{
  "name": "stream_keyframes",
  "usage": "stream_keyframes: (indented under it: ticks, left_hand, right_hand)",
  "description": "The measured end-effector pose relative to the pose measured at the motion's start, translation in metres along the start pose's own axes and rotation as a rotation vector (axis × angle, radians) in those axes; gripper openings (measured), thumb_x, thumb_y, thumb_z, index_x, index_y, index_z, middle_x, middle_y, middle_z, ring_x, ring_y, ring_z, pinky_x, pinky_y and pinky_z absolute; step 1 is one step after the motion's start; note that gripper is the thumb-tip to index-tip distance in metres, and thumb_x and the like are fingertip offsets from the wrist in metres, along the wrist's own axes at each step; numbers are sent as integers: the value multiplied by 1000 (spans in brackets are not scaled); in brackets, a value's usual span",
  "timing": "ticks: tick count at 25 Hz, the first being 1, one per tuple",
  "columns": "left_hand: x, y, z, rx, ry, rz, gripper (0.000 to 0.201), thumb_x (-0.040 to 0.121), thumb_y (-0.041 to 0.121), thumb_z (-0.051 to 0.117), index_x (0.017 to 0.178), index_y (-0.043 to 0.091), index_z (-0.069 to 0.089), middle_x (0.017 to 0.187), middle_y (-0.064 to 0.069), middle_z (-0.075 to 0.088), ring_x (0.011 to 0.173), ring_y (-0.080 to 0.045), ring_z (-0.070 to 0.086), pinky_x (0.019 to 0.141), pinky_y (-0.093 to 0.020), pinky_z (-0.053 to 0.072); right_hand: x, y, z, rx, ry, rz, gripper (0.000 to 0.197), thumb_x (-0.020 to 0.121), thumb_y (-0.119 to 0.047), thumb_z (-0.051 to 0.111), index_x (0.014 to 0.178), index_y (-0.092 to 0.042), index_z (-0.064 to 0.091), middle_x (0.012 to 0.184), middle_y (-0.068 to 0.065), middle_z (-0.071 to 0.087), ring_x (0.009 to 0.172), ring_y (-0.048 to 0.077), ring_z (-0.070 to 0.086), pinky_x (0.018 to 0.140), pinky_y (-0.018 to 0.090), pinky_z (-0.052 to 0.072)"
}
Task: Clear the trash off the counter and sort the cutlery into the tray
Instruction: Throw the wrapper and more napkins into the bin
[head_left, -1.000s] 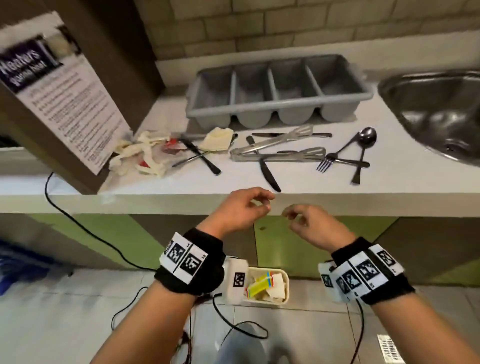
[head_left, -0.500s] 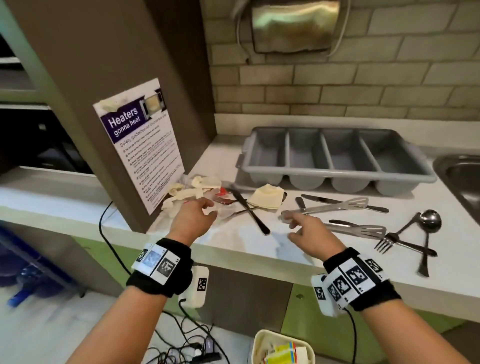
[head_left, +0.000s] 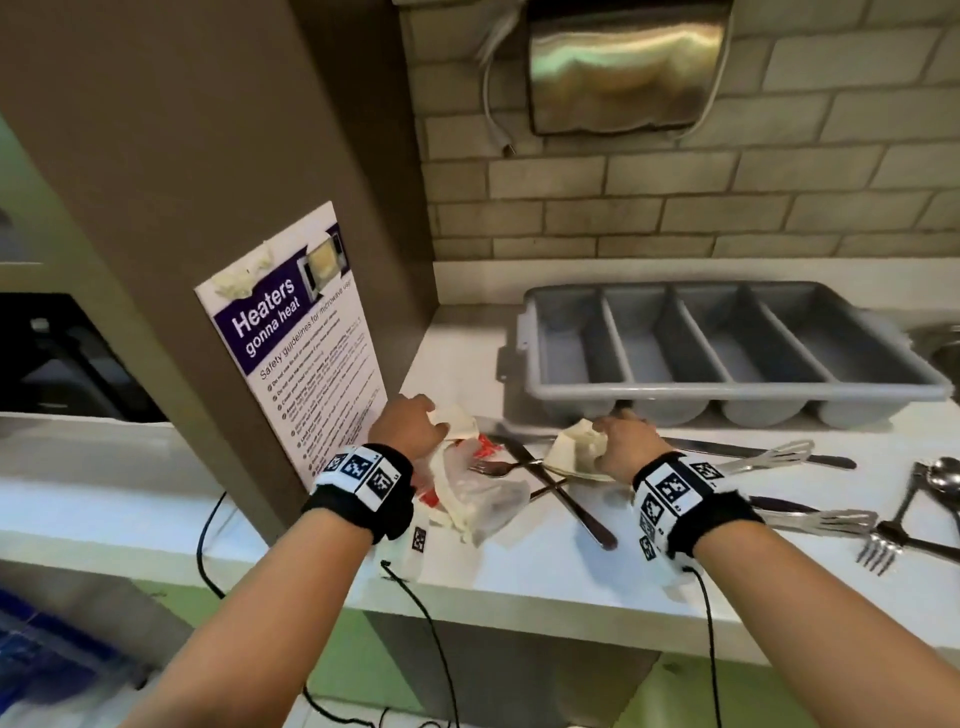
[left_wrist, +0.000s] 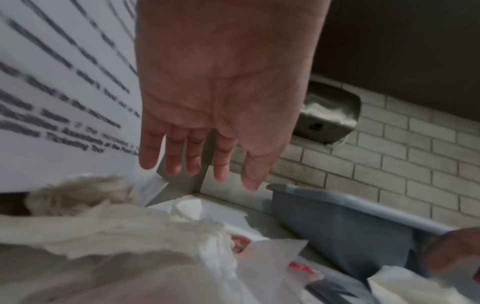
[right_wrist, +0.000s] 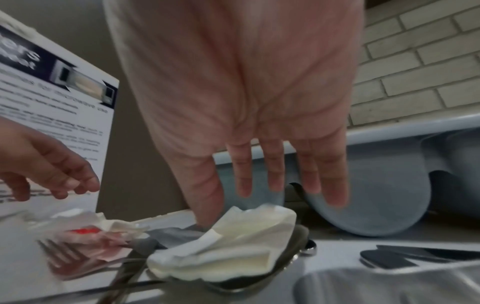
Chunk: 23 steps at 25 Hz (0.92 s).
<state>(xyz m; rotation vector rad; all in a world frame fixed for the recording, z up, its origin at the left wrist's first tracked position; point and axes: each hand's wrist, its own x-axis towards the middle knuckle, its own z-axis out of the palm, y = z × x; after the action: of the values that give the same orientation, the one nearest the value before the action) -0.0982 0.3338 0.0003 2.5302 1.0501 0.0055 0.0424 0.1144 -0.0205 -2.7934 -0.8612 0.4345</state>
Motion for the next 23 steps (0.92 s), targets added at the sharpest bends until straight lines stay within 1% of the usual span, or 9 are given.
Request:
stream_keyframes:
  ticks: [2,5,8,12,16,18,20,22,23]
  left_hand:
    - [20,3,3,41,-46,4,51,85,36,57,129,14,50,135,-17,52,125,-33,50,107,-39,42]
    - [43,3,10,102,-77,-32,54,84,38,58,128,8,51,135,-16,54,125,-32,51,103,-35,44]
    - [57,-1,15,134,-120,-74,59,82,41,61,129,7,51,136,-14,55,126,-30,52,102,-32,43]
    - [70,-6,18,131,-162,-89,57,78,39,68,124,8,56,133,-12,58,122,-28,55,100,-31,45]
    - [77,-13,21,101,-165,-116,55,77,40,68,119,4,60,129,-14,61,119,-29,58,97,-32,47]
    - [78,-14,21,71,-173,-127,50,79,35,66,117,3,61,128,-14,62,118,-30,58,97,-32,47]
    - [79,-13,18,37,-138,-139,42,81,25,63,116,1,61,128,-15,61,118,-31,58,95,-31,48]
    - [81,-10,13,-25,-50,-149,40,83,18,58,120,-1,58,132,-17,58,122,-32,55,97,-31,46]
    - [81,-8,10,-81,6,-154,41,85,14,57,123,-1,56,133,-18,57,123,-33,53,100,-33,44]
  right_hand:
    - [12,-7,0,-98,-35,21,56,83,-18,54,137,-15,39,143,13,37,133,31,34,116,41,27]
    - [22,-11,2,-130,-76,120,60,81,-18,59,137,-16,38,143,11,36,132,36,32,110,48,36]
    - [34,-12,11,-188,-121,152,67,75,-19,67,135,-11,37,141,10,40,131,36,33,106,50,38]
    - [44,-11,18,-171,-93,158,63,73,-18,67,129,-7,41,133,12,48,126,35,40,103,48,41]
    - [39,-16,19,-121,-29,188,73,70,-14,71,132,-3,33,134,16,42,126,35,40,104,46,42]
    - [36,-17,20,-64,-5,212,79,69,-10,75,132,-3,28,133,16,39,126,36,40,103,44,44]
    - [33,-17,18,-13,31,200,66,75,-3,67,129,-3,29,130,17,39,123,36,45,101,44,46]
    - [27,-16,14,-11,90,113,43,82,5,46,124,0,38,129,18,42,118,34,47,99,41,47]
    - [24,-16,12,21,115,85,39,83,8,38,121,2,43,128,18,44,116,33,47,98,39,46]
